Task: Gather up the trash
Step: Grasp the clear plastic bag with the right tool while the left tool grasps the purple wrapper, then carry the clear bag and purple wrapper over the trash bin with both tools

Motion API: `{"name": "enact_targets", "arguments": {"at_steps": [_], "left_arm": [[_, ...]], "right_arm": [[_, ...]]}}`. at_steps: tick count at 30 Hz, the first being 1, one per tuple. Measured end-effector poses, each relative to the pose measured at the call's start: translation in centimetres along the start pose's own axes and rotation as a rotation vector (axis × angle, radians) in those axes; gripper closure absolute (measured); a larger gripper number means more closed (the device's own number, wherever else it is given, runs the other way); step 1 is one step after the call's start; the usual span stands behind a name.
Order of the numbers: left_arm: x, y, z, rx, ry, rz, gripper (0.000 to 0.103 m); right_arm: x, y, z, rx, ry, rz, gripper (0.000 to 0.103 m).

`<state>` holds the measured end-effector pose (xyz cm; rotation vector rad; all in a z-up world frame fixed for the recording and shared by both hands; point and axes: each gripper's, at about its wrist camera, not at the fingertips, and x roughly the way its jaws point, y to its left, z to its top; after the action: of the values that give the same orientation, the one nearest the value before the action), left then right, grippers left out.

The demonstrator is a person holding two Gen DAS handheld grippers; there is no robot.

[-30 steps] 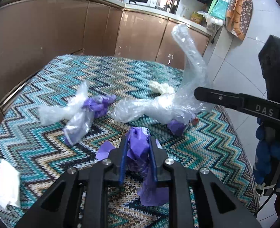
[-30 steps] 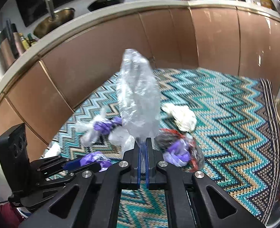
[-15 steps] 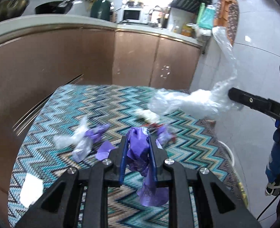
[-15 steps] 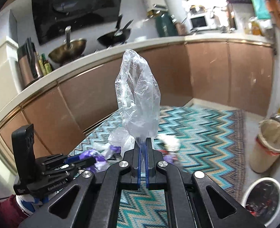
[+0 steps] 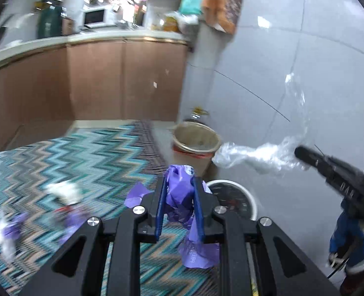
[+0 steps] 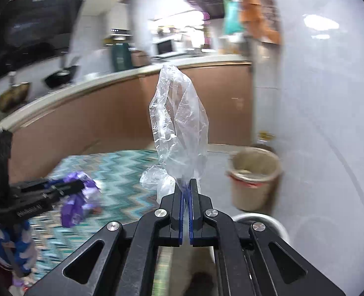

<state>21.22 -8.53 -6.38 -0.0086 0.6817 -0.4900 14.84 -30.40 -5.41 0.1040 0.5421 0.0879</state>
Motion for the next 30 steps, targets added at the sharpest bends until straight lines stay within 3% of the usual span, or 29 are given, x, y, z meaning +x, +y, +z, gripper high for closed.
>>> {"name": "enact_targets", "arguments": {"at_steps": [6,14,22,26,30], "left_arm": [[9.7,-6.0,2.0,0.041,0.109,-0.061,0.083],[20.5,-9.8,1.8,0.038,0.232,-0.054,0.08],[26.9,-10.8,1.0,-0.004,0.318,-0.086,0.069],[28.2,-10.9,0.6,-0.008,0.331,-0.091,0.063],[28.3,-10.8,0.6,-0.016,0.326,-0.093,0.063]], "right_arm": [[3.3,-6.2,-2.4,0.066,0.079,-0.138,0.1],[9.3,-11.1,-5.4,0.141,0.178,-0.198,0.1],[14.2,-13.3,-7.5,0.17,0.241,-0.221,0.098],[15.1,-13.9,-8.9,0.179,0.261,-0.233,0.077],[15.1,-14.2,-9.3,0.18,0.264,-0.245,0.074]]}}
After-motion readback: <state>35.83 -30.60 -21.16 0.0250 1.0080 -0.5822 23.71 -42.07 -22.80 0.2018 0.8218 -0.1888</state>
